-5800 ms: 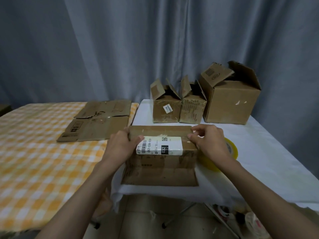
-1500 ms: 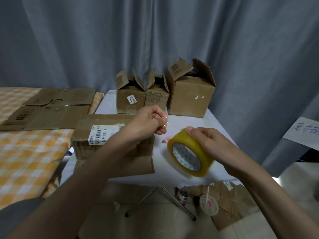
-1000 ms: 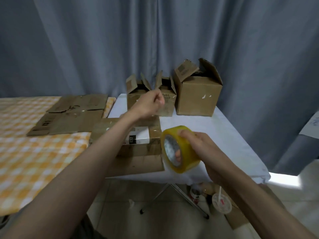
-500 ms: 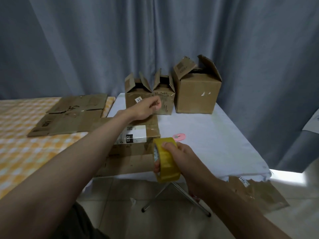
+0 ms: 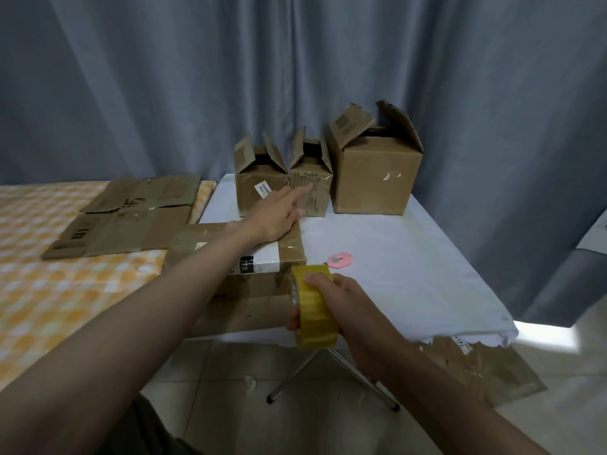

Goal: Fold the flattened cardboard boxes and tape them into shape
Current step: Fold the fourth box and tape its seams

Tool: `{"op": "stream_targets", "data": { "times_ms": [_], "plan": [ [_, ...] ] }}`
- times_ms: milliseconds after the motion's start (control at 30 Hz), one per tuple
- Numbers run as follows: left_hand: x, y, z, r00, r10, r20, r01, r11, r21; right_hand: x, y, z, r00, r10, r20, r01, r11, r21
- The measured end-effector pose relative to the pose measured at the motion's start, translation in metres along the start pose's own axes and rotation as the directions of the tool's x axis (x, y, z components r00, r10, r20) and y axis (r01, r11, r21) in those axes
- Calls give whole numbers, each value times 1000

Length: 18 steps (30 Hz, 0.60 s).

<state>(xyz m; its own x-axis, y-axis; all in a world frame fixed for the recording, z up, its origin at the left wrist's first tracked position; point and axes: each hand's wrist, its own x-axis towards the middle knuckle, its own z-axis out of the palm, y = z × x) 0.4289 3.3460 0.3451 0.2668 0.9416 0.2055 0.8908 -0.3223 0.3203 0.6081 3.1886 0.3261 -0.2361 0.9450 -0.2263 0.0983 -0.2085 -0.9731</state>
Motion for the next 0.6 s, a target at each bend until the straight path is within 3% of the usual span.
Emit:
{"op": "stream_targets", "data": {
  "times_ms": [100, 167, 233, 333, 467, 600],
  "plan": [
    [-20, 15, -13, 979, 1, -205, 15, 997, 76, -1, 1, 1, 1000, -5, 25, 5, 1000, -18],
    [-43, 27, -16, 959, 63, -277, -56, 998, 35, 3, 1, 2, 999, 4, 40, -3, 1000, -11],
    [-73, 36, -13, 968, 102, -228, -112, 993, -31, 7, 1, 2, 999, 23, 35, -23, 1000, 8],
    [-98, 37, -7, 994, 101, -47, -105, 990, -90, 12, 2, 0, 999, 25, 33, -26, 998, 49],
    [-88, 29, -8, 998, -30, 63, 36, 994, -106, 21, -9, 1, 1000, 6, -8, -6, 1000, -7],
    [-72, 18, -11, 981, -135, 141, 157, 975, -155, 32, -21, 4, 995, 85, 45, -89, 993, 79]
  ]
}}
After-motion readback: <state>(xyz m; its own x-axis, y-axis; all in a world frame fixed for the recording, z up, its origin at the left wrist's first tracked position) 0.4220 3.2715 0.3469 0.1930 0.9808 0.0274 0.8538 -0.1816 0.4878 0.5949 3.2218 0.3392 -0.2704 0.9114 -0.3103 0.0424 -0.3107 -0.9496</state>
